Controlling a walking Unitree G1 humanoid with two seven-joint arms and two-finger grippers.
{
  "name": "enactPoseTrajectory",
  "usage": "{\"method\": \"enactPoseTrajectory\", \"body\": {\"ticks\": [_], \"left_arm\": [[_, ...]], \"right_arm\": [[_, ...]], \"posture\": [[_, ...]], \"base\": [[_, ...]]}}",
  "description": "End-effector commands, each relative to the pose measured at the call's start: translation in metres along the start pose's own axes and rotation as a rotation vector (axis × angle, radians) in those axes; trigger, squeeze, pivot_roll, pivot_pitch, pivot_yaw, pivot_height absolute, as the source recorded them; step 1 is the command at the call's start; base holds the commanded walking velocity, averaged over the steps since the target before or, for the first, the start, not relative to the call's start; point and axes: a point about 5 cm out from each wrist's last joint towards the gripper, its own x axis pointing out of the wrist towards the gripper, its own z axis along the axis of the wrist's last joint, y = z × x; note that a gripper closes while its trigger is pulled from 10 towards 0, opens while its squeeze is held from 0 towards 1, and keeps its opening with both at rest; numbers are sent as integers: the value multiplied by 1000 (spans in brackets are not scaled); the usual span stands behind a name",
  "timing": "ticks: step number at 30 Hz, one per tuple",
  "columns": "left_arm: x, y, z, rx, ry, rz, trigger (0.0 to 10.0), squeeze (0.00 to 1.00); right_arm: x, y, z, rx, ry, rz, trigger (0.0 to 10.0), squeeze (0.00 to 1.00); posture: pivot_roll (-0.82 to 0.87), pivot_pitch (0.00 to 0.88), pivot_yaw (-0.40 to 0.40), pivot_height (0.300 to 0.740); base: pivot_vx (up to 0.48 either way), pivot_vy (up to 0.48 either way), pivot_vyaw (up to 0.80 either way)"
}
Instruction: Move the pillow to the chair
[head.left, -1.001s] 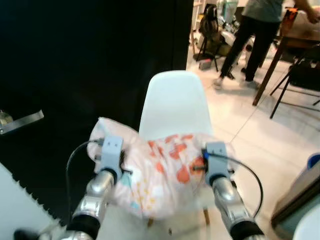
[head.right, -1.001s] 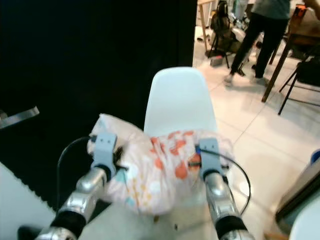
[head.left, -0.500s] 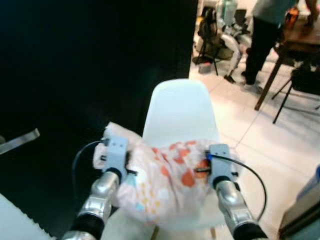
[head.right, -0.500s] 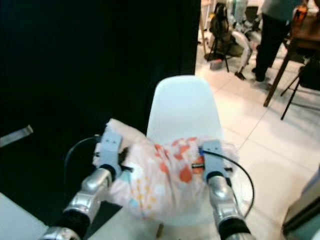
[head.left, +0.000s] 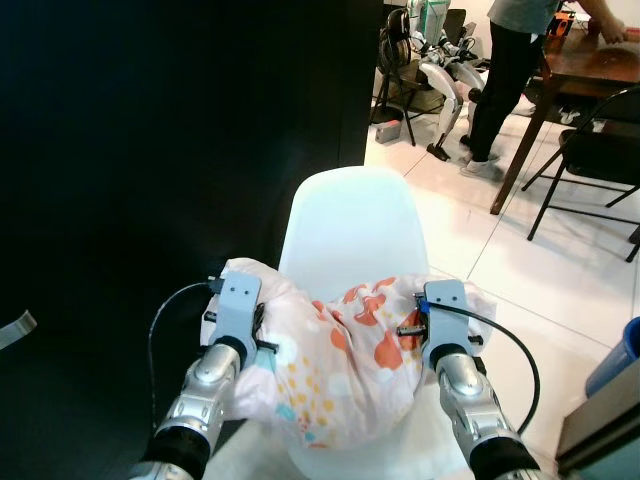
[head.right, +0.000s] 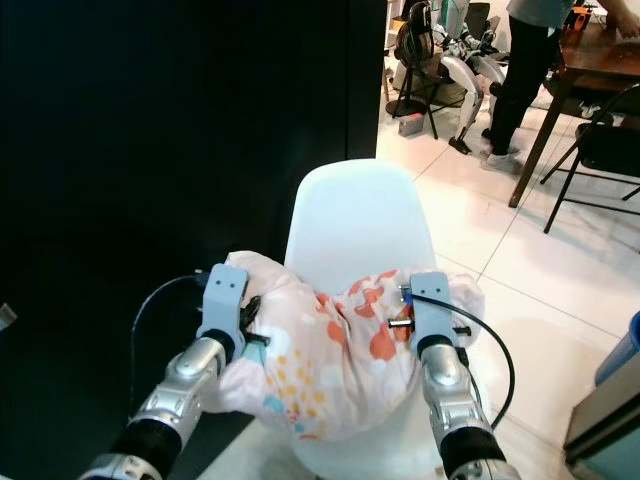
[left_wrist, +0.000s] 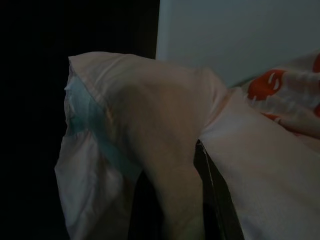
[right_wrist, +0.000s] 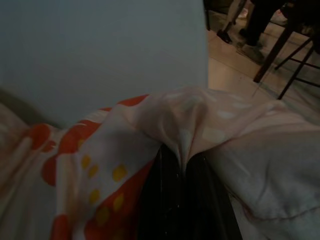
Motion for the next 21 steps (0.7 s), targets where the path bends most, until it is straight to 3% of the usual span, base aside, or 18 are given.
{"method": "enactPoseTrajectory", "body": {"ticks": [1,5,21], "left_arm": [[1,3,8,6,-48,20,10000,0],[0,4,8,14,-49,29,10000,0],[0,4,8,11,-48,34,10000,0]], "right_arm": [[2,8,10,7,-49,26,10000,0],[2,9,10,4,-48,32,10000,0],[2,9,10,-7,-43,37,10000,0]], "posture": [[-23,27,5,740],[-22,27,3,740],[-25,30,0,740]], "base": [[0,0,0],[0,0,0],[0,-368,0]]}}
